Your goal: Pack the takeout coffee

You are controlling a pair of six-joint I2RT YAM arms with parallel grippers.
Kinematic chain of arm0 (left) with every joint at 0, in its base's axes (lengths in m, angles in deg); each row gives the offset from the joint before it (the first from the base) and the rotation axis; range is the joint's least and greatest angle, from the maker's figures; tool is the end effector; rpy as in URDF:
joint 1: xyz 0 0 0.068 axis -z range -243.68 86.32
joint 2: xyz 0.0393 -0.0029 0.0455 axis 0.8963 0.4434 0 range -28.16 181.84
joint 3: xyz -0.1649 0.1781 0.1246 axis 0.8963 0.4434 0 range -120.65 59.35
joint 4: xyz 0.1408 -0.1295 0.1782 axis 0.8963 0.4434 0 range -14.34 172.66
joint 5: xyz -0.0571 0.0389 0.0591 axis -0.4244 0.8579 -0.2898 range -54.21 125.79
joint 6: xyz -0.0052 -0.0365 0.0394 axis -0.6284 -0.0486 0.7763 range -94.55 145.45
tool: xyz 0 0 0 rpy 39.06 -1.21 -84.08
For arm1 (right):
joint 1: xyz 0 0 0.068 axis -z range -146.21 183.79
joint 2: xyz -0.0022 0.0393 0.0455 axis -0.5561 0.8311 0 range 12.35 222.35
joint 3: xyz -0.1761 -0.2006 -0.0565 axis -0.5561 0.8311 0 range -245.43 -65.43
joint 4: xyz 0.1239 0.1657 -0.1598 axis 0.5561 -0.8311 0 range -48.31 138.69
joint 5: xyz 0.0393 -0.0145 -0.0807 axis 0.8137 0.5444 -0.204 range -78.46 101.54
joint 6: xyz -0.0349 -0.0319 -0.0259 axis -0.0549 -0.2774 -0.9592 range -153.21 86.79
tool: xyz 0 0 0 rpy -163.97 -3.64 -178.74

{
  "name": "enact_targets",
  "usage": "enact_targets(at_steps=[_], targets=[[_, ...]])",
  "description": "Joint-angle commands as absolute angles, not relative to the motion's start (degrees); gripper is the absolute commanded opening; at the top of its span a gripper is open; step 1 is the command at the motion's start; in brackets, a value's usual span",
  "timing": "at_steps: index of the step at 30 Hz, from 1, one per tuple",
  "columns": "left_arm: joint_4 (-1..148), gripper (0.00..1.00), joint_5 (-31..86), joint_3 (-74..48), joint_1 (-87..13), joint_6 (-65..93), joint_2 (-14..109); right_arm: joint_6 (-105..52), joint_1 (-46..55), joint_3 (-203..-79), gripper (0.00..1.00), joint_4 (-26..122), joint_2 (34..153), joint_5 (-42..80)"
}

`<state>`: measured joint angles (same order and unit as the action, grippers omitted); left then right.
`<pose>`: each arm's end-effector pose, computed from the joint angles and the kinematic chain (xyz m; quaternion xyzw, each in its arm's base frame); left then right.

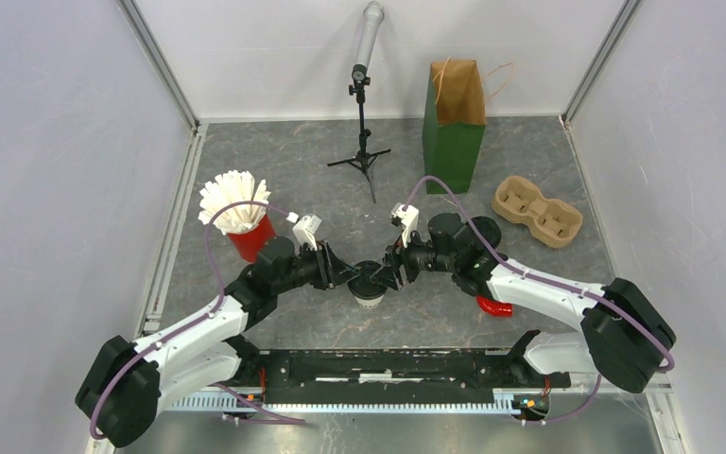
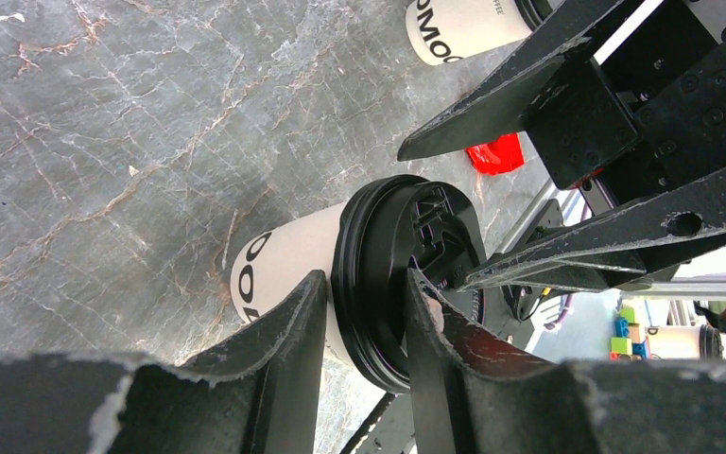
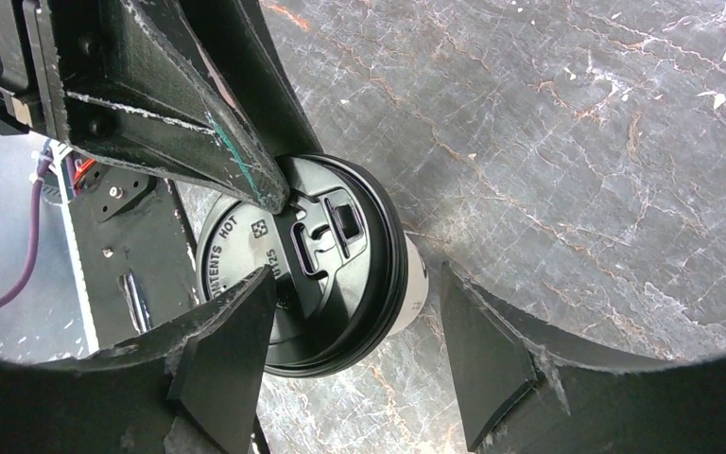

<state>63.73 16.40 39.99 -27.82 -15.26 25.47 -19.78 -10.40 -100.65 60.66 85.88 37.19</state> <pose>0.1545 -0.1263 0.1968 0.0590 0.8221 -0.4498 0.3440 0.1826 0.1990 0.2149 -0.3326 0.7677 0.4130 0.3597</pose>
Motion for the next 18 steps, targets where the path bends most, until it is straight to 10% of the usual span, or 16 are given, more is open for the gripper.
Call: enact_targets(at_steps=[1,12,18], targets=[[63.35,0.41,14.31,41.98,-27.82,-15.81,26.72,-16.95,-10.25,-100.87,0.69,62.88,85.69,37.27],[58.93,0.42,11.33,42.01,-27.81,-15.93,27.23,-13.91,-10.26,-96.72,0.63,68.26,89.63,38.42],[68.81,0.73,14.02,35.53,-27.99,-15.17,23.35,-13.58,-10.29,-92.62,0.6,69.25,90.05,37.08]])
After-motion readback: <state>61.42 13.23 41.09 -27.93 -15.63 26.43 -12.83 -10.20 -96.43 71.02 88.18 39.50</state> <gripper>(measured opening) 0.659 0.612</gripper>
